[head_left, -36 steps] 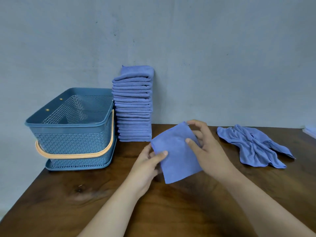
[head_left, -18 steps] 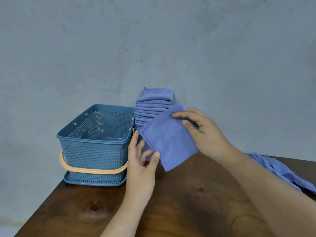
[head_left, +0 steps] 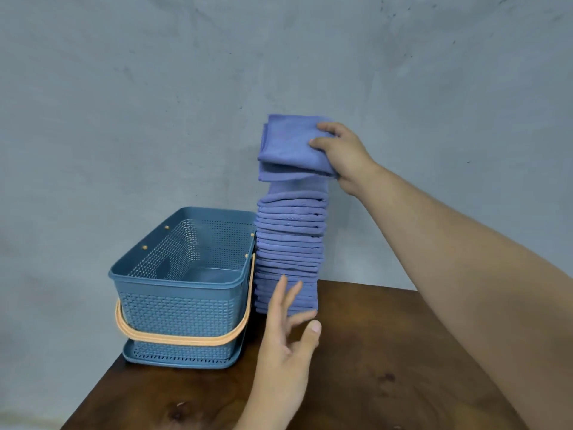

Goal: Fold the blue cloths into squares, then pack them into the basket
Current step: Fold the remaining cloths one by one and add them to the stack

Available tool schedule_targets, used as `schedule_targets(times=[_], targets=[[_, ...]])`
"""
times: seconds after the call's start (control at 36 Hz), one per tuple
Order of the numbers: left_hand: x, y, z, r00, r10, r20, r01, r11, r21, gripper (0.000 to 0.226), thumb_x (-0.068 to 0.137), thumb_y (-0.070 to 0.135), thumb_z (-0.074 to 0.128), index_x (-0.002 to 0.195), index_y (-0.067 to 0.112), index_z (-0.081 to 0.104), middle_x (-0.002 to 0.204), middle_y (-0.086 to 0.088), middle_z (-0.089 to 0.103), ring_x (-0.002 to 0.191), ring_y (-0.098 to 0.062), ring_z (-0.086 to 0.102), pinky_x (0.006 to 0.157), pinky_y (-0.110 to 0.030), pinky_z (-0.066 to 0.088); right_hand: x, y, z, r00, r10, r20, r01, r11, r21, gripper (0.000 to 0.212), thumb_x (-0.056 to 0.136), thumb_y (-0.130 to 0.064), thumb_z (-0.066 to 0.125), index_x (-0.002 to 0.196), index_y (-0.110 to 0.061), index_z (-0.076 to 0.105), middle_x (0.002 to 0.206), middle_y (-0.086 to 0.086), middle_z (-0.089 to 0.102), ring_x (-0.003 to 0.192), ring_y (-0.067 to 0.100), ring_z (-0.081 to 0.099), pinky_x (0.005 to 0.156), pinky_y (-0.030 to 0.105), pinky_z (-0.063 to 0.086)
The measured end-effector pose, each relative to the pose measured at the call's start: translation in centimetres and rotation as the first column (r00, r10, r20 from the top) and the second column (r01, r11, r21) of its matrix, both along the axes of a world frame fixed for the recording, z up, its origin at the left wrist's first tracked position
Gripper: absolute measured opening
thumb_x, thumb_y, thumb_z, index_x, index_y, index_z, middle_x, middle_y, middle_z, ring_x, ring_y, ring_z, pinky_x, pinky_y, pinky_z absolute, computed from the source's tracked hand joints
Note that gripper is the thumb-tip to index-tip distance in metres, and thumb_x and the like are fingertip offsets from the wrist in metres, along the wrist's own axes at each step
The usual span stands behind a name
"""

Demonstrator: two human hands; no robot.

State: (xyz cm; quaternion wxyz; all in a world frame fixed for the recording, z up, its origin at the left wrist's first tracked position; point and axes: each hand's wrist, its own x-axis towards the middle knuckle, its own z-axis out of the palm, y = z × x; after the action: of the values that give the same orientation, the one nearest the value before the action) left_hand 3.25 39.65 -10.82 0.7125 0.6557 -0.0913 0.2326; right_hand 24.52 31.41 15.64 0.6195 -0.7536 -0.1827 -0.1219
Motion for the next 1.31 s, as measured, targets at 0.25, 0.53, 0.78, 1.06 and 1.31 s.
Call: schedule_targets(times=[0.25,0.53,0.78,1.06,1.31], targets=[[0.3,0.8,-0.3,0.997,-0.013,-0.078,0.019,0.998,0.066,0.076,0.095,0.044,0.067,0.159,0.053,0.025,0.152,0.029,0.049,0.127,-0.012,0.065,0.094,-0.05,0.062,3.0,-0.2,-3.0,0.899,0.088,-0.43,-0.162,0.977,-0.138,0.013,0.095,0.003,0.053,0.094,-0.003,0.065,0.077,0.01,0.064,0.057,0.019,0.062,0.053,0.027,0.056],[0.3,0.9,-0.7,0.991,-0.016,-0.129,0.028,0.996,0.09,0.08,0.088,0.059,0.067,0.157,0.055,0.027,0.151,0.031,0.049,0.127,-0.008,0.064,0.098,-0.058,0.057,3.5,-0.2,-1.9,0.883,0.052,-0.466,-0.14,0.978,-0.157,0.022,0.097,0.001,0.047,0.081,-0.008,0.06,0.077,0.007,0.058,0.065,0.014,0.056,0.058,0.022,0.054],[0.5,0.8,-1.0,0.989,-0.018,-0.15,0.037,0.992,0.122,0.071,0.091,0.048,0.067,0.155,0.049,0.035,0.15,0.029,0.052,0.127,-0.01,0.064,0.092,-0.058,0.059,2.9,-1.2,-2.0,0.988,-0.154,0.025,0.146,0.849,-0.508,0.054,0.093,-0.032,0.071,0.144,-0.02,0.058,0.138,0.001,0.06,0.124,0.02,0.059,0.103,0.033,0.049],[0.2,0.6,-1.4,0.978,-0.04,-0.204,0.084,0.974,0.209,0.059,0.097,0.039,0.068,0.15,0.047,0.044,0.148,0.025,0.056,0.123,-0.01,0.065,0.096,-0.054,0.059,-4.4,-8.4,-10.1,0.94,-0.209,0.27,0.303,0.875,-0.378,0.033,0.1,-0.035,0.063,0.132,-0.032,0.064,0.137,-0.01,0.06,0.135,0.014,0.05,0.107,0.031,0.039],[-0.9,-1.6,-2.3,0.976,-0.068,-0.206,0.157,0.877,0.454,0.054,0.105,0.027,0.066,0.149,0.049,0.044,0.144,0.029,0.056,0.121,-0.006,0.064,0.088,-0.019,0.053,-12.1,-18.7,-20.5,0.957,-0.273,0.1,0.291,0.892,-0.346,0.024,0.1,-0.035,0.067,0.123,-0.043,0.065,0.133,-0.024,0.058,0.125,-0.004,0.05,0.103,0.03,0.041]])
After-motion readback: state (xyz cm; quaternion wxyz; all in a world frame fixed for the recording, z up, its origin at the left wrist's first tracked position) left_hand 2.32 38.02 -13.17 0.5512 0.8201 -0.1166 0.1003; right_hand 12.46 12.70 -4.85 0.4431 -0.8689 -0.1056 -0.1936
